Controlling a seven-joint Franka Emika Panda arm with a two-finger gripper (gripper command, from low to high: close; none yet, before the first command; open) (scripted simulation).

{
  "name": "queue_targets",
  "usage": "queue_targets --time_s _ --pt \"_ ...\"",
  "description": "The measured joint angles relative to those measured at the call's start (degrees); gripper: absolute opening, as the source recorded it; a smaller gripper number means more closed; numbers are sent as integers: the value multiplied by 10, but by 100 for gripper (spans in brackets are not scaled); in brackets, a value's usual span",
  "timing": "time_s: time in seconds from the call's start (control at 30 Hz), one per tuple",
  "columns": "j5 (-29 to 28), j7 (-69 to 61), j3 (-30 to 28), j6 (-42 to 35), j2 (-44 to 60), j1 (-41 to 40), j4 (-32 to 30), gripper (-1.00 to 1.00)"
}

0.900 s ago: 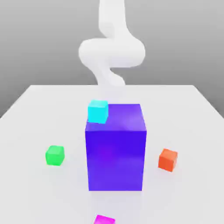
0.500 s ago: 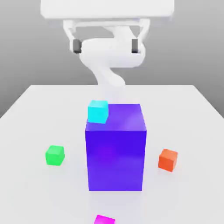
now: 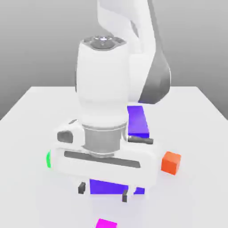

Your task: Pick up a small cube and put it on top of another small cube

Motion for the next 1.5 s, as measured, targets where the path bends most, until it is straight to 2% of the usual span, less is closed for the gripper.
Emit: queue_targets --time_s 0.2,0.23,0.47,0.63,0.9,1.0,1.23,1.37,1.5 --pt "1 9 -4 75 124 2 17 0" --pt "1 10 -4 85 137 2 20 -100" --pt "1 9 -5 85 137 3 19 -100" --pt "5 12 -8 22 46 -2 -8 -100" --pt "-41 123 -114 21 -115 -70 -168 -100" --pt "-65 171 -129 22 -176 -139 -230 -100" --pt "-91 262 -164 26 -319 -230 -376 -100" --pt "-76 264 -179 83 -285 -233 -397 -100" --pt "-32 236 -188 160 -204 -212 -396 -100"
